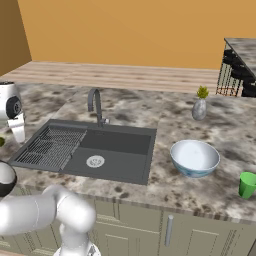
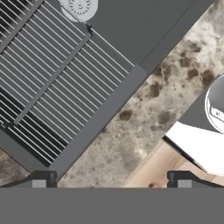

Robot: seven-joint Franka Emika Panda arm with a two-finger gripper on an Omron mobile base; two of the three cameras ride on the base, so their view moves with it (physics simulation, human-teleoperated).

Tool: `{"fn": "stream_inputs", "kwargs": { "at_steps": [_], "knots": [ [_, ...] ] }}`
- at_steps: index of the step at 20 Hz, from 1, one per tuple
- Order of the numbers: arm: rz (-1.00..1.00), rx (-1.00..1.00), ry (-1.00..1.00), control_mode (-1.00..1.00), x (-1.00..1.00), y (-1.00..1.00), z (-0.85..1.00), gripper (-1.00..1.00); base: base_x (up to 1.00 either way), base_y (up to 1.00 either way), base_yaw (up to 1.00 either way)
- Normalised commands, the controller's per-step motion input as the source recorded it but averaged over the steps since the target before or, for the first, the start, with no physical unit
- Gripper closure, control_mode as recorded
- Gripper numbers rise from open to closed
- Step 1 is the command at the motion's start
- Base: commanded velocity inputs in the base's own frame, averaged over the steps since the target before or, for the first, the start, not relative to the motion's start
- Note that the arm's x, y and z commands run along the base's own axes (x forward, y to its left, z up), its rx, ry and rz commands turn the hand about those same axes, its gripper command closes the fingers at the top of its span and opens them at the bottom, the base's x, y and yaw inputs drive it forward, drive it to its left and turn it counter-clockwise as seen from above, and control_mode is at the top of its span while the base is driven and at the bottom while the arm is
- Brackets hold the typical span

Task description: Remove the bell pepper and lime from the sink. Then move the bowl and cup from the counter to the sink for washing.

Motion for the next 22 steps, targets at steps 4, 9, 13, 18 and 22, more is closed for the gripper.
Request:
{"fn": "stream_inputs", "kwargs": {
  "at_steps": [4, 9, 13, 18, 22],
  "knots": [
    [0.00, 0.00, 0.00, -1.00, -0.20, -0.58, 0.17, -1.00, 0.00, 0.00, 0.00],
    [0.00, 0.00, 0.00, -1.00, -0.20, -0.58, 0.12, -1.00, 0.00, 0.00, 0.00],
    [0.00, 0.00, 0.00, -1.00, -0.18, -0.60, 0.12, -1.00, 0.00, 0.00, 0.00],
    [0.00, 0.00, 0.00, -1.00, -0.15, -0.59, 0.14, -1.00, 0.00, 0.00, 0.00],
    [0.00, 0.00, 0.00, -1.00, -0.15, -0.59, 0.17, -1.00, 0.00, 0.00, 0.00]
  ]
}}
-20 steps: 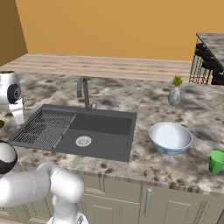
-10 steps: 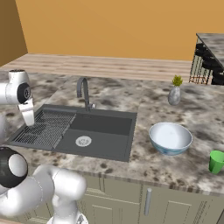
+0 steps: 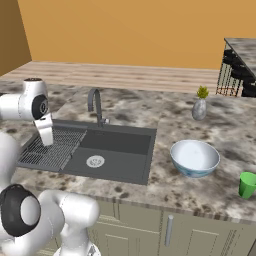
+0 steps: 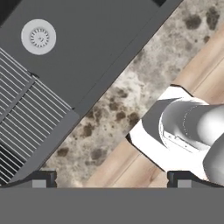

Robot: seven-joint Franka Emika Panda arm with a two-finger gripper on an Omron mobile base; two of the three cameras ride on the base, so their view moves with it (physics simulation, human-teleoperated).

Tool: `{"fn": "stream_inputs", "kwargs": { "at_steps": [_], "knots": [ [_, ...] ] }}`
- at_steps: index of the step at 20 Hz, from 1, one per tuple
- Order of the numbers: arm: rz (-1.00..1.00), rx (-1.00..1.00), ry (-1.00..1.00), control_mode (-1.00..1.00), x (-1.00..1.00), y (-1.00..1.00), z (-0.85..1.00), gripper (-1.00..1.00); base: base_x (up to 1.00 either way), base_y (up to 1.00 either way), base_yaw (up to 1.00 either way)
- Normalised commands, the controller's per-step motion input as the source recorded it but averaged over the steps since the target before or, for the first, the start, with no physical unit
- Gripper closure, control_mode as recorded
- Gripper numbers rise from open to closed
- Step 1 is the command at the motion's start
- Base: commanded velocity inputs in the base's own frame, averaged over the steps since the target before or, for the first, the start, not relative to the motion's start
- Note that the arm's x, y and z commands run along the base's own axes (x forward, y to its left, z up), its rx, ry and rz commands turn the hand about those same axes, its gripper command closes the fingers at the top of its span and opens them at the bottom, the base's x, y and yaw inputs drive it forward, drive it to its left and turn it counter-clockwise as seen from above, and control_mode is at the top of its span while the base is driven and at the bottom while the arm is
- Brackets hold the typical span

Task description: Remove the bell pepper and lime from the sink. Then move the bowl and cup from the counter to the sink for washing.

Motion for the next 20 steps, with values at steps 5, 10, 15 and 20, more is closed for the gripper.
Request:
{"fn": "stream_inputs", "kwargs": {
  "at_steps": [5, 10, 15, 20],
  "knots": [
    [0.00, 0.00, 0.05, -1.00, -0.14, -0.57, 0.19, -1.00, 0.00, 0.00, 0.00],
    [0.01, -0.02, 0.09, -1.00, -0.15, -0.55, 0.17, -1.00, 0.00, 0.00, 0.00],
    [0.05, -0.04, 0.08, -1.00, -0.18, -0.55, 0.13, -1.00, 0.00, 0.00, 0.00],
    [0.11, -0.03, 0.02, -1.00, -0.18, -0.56, 0.11, -1.00, 0.00, 0.00, 0.00]
  ]
}}
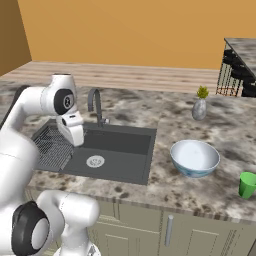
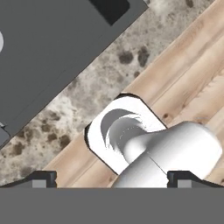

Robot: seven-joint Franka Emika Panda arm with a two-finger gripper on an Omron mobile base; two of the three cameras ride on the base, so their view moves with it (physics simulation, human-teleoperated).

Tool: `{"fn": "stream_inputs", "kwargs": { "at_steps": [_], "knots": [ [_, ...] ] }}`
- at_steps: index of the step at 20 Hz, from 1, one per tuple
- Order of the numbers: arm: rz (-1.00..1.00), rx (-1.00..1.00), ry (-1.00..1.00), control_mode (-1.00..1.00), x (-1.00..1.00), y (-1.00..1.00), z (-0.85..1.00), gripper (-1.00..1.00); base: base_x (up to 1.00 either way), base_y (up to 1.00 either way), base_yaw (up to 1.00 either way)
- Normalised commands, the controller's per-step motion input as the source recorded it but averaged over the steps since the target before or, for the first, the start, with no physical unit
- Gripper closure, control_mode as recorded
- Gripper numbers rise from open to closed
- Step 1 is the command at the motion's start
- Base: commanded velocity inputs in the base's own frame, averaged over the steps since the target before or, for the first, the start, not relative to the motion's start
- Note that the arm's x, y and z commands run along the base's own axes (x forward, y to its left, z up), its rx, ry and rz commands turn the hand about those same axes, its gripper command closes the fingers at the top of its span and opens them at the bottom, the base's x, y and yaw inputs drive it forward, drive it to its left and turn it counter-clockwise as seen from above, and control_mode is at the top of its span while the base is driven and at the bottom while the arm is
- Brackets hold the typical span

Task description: Remove the bell pepper and lime from the sink. Then move the bowl and cup from the counter to the sink for washing.

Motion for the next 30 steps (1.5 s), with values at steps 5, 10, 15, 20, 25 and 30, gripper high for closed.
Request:
{"fn": "stream_inputs", "kwargs": {
  "at_steps": [5, 10, 15, 20, 25, 30],
  "knots": [
    [0.16, 0.00, 0.00, -1.00, -0.14, -0.58, 0.08, -1.00, 0.00, 0.00, 0.00],
    [0.23, 0.00, 0.00, -1.00, -0.13, -0.54, 0.08, -1.00, 0.00, 0.00, 0.00],
    [0.25, 0.00, -0.01, -1.00, -0.13, -0.52, 0.10, -1.00, 0.00, 0.00, 0.00],
    [0.23, -0.01, 0.00, -1.00, -0.08, -0.51, 0.11, -1.00, 0.00, 0.00, 0.00],
    [0.17, -0.01, 0.00, -1.00, -0.03, -0.44, 0.09, -1.00, 0.00, 0.00, 0.00],
    [0.02, 0.00, 0.01, -1.00, 0.00, -0.43, 0.02, -1.00, 0.00, 0.00, 0.00]
  ]
}}
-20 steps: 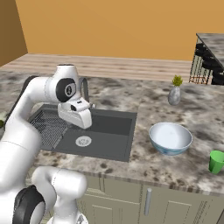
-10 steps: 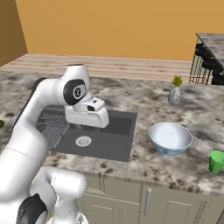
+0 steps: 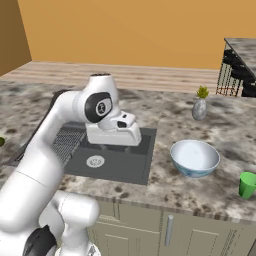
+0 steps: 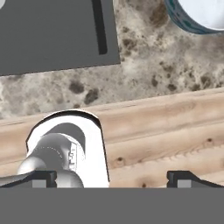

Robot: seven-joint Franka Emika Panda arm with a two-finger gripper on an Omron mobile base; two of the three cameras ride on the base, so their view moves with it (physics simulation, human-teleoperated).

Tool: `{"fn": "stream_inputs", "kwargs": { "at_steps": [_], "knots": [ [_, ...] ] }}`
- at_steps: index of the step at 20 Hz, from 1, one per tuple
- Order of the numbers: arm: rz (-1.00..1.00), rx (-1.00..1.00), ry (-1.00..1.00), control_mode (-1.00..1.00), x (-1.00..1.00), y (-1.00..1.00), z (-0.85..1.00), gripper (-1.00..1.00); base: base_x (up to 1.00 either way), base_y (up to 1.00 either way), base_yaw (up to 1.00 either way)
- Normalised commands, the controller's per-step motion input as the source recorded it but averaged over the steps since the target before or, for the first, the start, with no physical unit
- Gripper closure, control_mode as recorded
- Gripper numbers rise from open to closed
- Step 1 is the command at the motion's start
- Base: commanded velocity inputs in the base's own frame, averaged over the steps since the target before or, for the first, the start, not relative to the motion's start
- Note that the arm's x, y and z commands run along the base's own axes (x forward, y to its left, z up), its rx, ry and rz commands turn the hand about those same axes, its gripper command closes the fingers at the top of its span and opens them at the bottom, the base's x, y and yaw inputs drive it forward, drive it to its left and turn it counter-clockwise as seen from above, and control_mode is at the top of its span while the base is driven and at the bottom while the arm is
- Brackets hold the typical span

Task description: Remove the bell pepper and lime from the sink. Then move the bowl and cup from the counter to the sink for washing.

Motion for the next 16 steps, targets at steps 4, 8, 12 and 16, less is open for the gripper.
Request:
{"fn": "stream_inputs", "kwargs": {
  "at_steps": [4, 8, 12, 16],
  "knots": [
    [0.03, 0.00, 0.04, -1.00, 0.01, -0.43, 0.00, -1.00, 0.00, 0.00, 0.00],
    [0.07, 0.00, 0.00, -1.00, 0.01, -0.43, 0.00, -1.00, 0.00, 0.00, 0.00],
    [0.12, 0.04, 0.00, -1.00, 0.07, -0.42, 0.00, -1.00, 0.00, 0.00, 0.00],
    [0.16, 0.09, 0.00, -1.00, 0.09, -0.38, -0.03, -1.00, 0.00, 0.00, 0.00]
  ]
}}
